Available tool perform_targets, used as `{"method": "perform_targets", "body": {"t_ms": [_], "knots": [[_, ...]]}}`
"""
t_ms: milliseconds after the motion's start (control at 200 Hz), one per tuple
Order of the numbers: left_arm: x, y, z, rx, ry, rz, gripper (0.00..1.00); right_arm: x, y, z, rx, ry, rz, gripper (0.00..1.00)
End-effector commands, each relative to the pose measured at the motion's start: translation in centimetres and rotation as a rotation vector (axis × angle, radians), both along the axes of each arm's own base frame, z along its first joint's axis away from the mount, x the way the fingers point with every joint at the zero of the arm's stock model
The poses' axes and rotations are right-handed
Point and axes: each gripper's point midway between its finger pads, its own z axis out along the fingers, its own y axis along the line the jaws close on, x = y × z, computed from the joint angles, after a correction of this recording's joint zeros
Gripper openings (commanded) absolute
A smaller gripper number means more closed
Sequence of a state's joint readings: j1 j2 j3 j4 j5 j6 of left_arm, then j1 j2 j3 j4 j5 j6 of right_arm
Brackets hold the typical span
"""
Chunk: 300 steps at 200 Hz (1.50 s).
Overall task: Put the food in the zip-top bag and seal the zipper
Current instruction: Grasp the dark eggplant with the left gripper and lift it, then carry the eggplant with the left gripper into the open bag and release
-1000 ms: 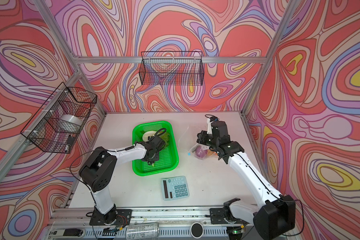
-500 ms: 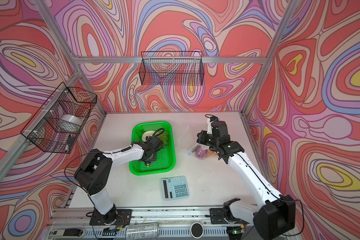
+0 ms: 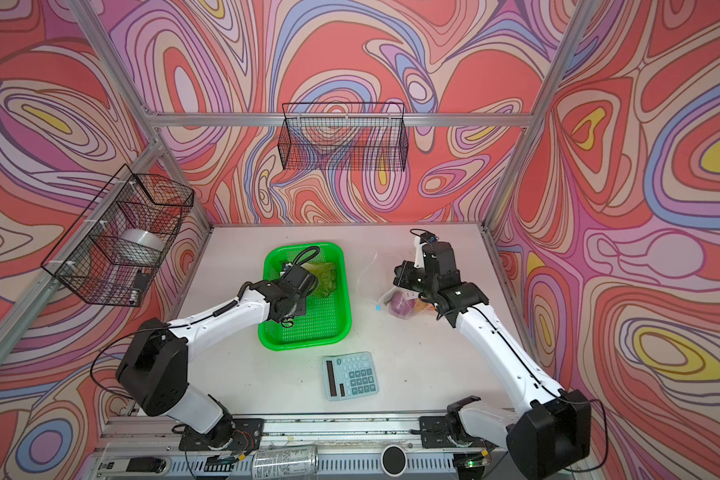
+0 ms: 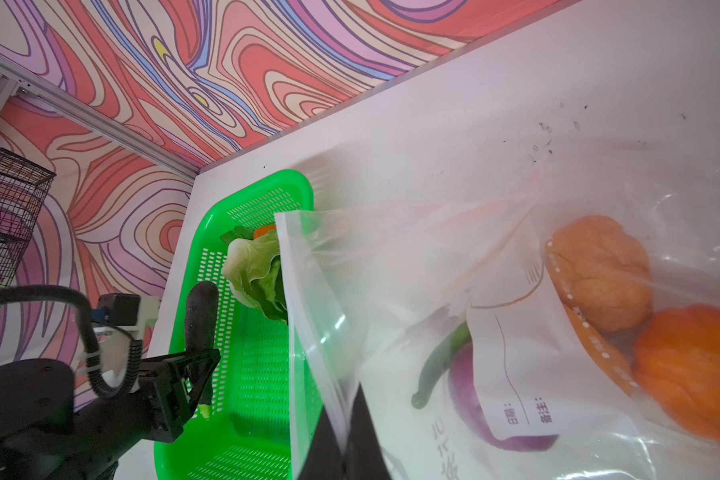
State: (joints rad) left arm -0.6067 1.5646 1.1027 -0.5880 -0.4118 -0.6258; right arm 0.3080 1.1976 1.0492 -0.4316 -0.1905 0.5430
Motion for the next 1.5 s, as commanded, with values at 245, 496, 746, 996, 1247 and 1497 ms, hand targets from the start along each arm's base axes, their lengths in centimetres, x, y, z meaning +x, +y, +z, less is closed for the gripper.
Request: {"method": "perform_targets", "body": {"t_ms": [245, 496, 746, 996, 1247, 1497], "knots": [[2.6, -9.2, 12.2, -0.53, -0.324, -0.269, 0.0, 0.4, 0.0, 1.8, 0.01, -0.051, -0.002, 0.0], [1.1, -19.2, 17.7, -0.75, -0.432, -0.684, 0.0, 0.4, 0.1, 1.8, 0.018, -0.054, 0.001, 0.0], [-0.3, -25.3, 16.8, -0.858, -0.366, -0.933, 0.0, -0.1, -0.2, 2.0, 0.017, -0.062, -0.01, 0.0], [-1.4, -24.7, 12.7, -0.779, -0.206, -0.929, 0.0, -0.4, -0.6, 2.3, 0.003, -0.076, -0.02, 0.0], [-2.6, -24.1, 9.2, -0.726, -0.047, -0.911, 0.0, -0.4, -0.2, 2.1, 0.028, -0.071, -0.005, 0.0], [-2.8, -24.5, 8.2, -0.722, 0.023, -0.913, 0.0, -0.5, -0.4, 2.1, 0.021, -0.068, -0.012, 0.0]]}}
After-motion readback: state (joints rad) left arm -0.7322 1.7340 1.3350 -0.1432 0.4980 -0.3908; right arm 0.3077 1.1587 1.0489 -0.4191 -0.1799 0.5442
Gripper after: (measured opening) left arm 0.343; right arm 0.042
